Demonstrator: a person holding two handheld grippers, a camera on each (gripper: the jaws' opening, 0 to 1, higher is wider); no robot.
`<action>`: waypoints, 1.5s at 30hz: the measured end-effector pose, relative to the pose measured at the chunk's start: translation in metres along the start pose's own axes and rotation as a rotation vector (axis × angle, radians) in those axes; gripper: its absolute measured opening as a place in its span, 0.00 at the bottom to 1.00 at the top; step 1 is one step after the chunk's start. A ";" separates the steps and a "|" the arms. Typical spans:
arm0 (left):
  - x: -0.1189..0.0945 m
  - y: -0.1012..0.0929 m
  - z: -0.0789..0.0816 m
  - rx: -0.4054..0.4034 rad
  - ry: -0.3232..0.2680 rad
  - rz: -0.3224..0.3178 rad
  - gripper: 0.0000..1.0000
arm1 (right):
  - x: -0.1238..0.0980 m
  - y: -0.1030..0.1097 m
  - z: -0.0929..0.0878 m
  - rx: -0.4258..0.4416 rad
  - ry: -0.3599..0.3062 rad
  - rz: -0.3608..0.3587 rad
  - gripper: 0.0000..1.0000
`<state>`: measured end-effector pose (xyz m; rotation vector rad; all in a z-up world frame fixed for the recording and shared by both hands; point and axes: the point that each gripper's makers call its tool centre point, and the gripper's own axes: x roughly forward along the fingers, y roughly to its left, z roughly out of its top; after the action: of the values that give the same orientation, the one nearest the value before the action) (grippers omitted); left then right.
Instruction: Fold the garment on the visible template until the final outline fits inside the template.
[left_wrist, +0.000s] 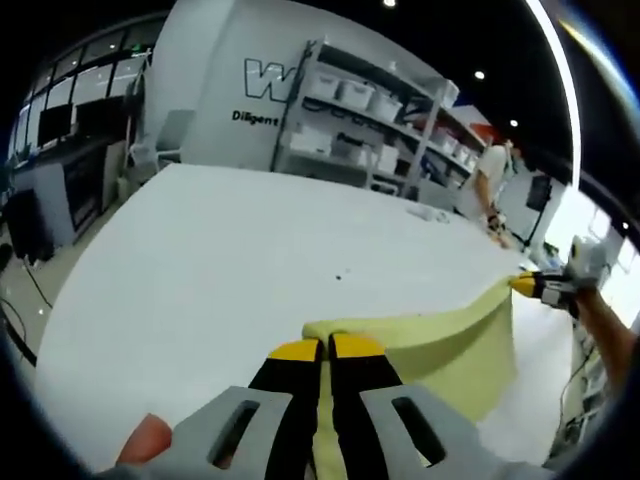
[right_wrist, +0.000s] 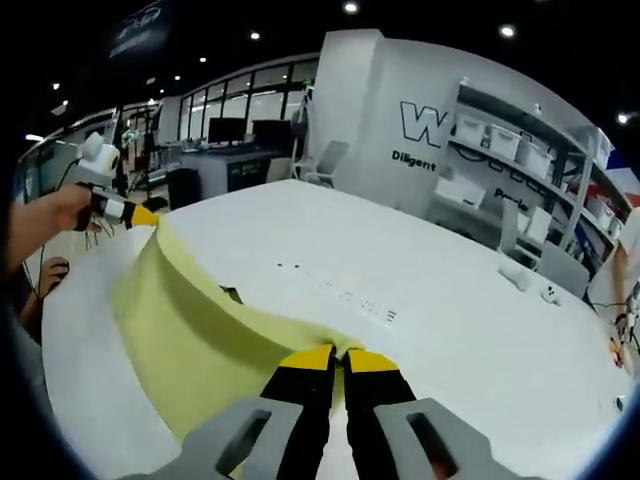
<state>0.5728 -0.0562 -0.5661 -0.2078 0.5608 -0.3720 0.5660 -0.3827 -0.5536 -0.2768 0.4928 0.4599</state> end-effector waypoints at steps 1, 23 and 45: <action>0.003 0.001 -0.001 0.000 -0.002 0.001 0.00 | 0.003 -0.001 -0.002 0.003 0.001 -0.002 0.00; 0.064 0.030 -0.057 0.081 0.065 0.098 0.00 | 0.069 -0.007 -0.072 0.012 0.070 -0.076 0.00; 0.071 0.035 -0.072 0.252 0.081 0.130 0.02 | 0.078 -0.004 -0.096 -0.057 0.155 -0.083 0.04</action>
<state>0.5986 -0.0592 -0.6694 0.0860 0.5979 -0.3219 0.5913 -0.3930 -0.6743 -0.3883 0.6174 0.3739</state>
